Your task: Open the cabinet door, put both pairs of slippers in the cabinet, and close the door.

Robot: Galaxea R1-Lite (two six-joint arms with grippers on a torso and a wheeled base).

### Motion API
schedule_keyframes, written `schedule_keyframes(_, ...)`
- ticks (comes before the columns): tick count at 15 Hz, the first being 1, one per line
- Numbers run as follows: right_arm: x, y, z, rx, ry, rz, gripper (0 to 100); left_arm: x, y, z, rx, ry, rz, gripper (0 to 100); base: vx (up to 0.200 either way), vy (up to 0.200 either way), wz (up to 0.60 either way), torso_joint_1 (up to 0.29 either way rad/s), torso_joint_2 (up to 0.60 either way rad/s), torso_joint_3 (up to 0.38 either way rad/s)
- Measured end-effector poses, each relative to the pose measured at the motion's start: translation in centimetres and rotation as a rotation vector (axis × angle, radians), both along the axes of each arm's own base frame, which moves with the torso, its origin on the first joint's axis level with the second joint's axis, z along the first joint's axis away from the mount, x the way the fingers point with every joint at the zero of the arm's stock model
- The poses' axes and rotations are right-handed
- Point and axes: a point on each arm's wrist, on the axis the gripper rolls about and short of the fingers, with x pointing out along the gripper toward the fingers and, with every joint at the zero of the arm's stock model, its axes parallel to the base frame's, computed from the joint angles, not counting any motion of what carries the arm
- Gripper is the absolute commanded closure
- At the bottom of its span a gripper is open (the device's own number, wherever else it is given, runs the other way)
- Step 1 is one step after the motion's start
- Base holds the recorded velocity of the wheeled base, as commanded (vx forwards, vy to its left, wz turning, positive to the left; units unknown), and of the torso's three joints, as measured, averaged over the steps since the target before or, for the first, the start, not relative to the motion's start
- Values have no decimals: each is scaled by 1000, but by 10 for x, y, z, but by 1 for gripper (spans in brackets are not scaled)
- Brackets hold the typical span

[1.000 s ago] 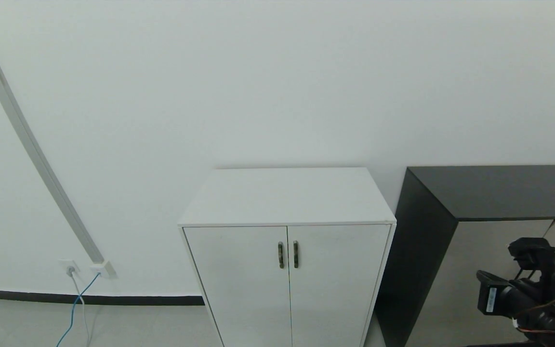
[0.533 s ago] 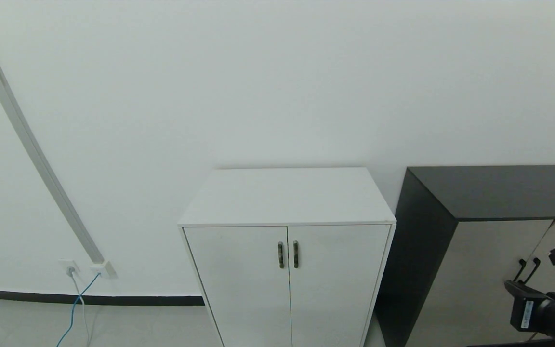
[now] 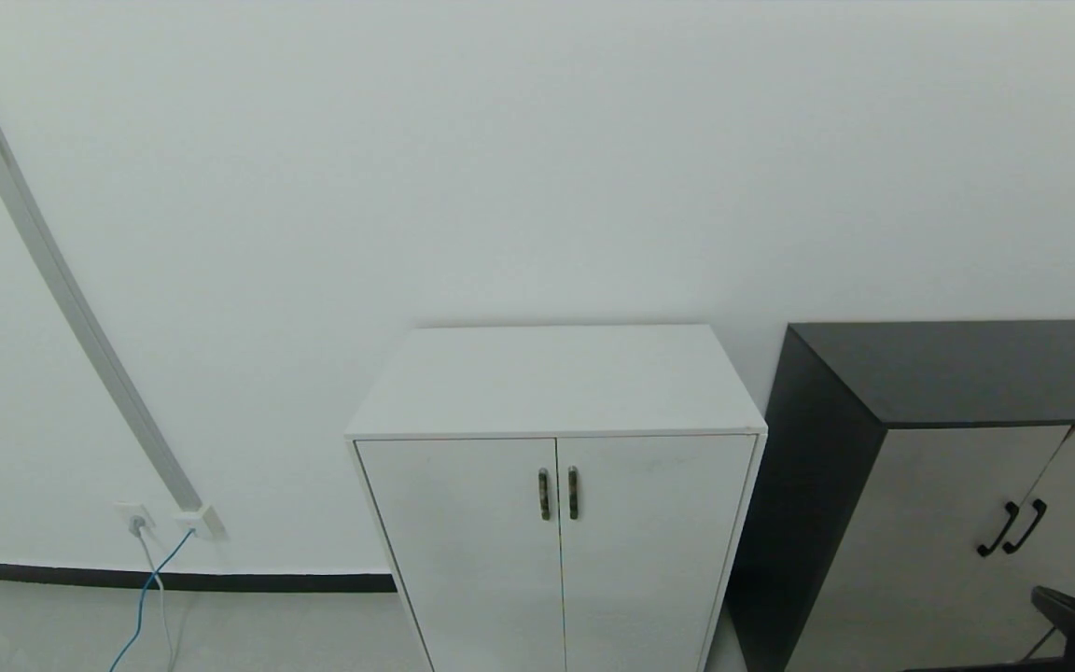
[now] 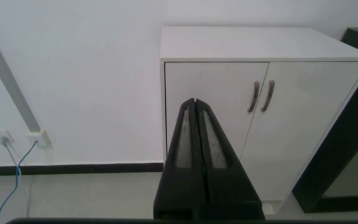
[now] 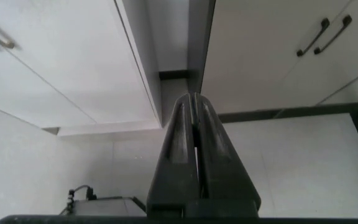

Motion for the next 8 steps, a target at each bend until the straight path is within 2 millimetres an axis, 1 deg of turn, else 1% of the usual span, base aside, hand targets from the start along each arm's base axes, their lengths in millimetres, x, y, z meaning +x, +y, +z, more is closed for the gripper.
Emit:
schedule_keyframes(5,-39,-7,-1,8,0,28,100,0,0,0,0,0,0,100,0,0,0,0,0,0)
schedule_keyframes(8,-63,-11,-7,11,11,76,100,0,0,0,0,0,0,100,0,0,0,0,0,0)
